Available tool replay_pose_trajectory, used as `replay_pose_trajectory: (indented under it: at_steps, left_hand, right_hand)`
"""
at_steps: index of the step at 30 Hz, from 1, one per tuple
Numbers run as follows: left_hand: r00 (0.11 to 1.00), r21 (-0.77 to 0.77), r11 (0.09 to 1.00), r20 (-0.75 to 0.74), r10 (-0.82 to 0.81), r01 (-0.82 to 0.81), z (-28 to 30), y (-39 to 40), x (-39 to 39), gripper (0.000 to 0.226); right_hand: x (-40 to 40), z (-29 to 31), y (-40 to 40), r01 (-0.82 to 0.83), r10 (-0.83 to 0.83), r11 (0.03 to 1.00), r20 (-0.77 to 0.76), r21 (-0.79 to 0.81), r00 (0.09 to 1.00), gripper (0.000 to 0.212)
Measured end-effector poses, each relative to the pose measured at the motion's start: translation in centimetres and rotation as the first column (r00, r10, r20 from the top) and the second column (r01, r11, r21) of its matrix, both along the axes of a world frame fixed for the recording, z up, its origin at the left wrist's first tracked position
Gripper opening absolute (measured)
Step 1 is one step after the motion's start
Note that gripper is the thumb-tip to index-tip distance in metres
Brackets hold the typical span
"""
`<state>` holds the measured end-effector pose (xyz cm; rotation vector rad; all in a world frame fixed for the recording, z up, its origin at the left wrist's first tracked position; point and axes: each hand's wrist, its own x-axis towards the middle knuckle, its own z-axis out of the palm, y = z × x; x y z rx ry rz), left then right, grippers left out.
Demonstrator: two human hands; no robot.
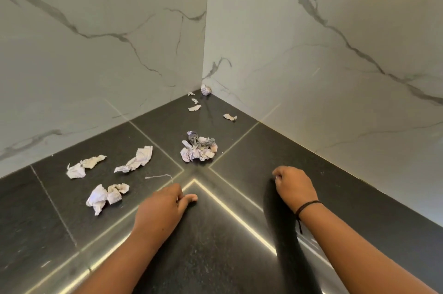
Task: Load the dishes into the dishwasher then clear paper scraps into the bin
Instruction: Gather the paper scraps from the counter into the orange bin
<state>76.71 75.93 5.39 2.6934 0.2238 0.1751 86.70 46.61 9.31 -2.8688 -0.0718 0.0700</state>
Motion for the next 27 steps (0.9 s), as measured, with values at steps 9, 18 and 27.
replay_pose_trajectory:
  at_steps: [9, 18, 27]
  left_hand:
    - [0.99, 0.134, 0.991, 0.143, 0.001, -0.02, -0.2, 2.9, 7.7, 0.044]
    - [0.996, 0.127, 0.991, 0.072, -0.055, 0.046, 0.6, 3.2, 11.6, 0.088]
    - [0.991, 0.044, 0.999, 0.13, 0.017, -0.023, -0.1, 3.4, 11.6, 0.09]
  right_hand:
    - [15.5, 0.7, 9.0, -0.08, 0.031, 0.949, 0.164, 0.306, 0.986, 0.029]
    - [23.5, -1.8, 14.8, -0.14, 0.146, 0.987, 0.075, -0.072, 0.986, 0.021]
    - [29.8, 0.5, 22.3, -0.37, 0.335, 0.923, 0.253, 0.105, 0.908, 0.023]
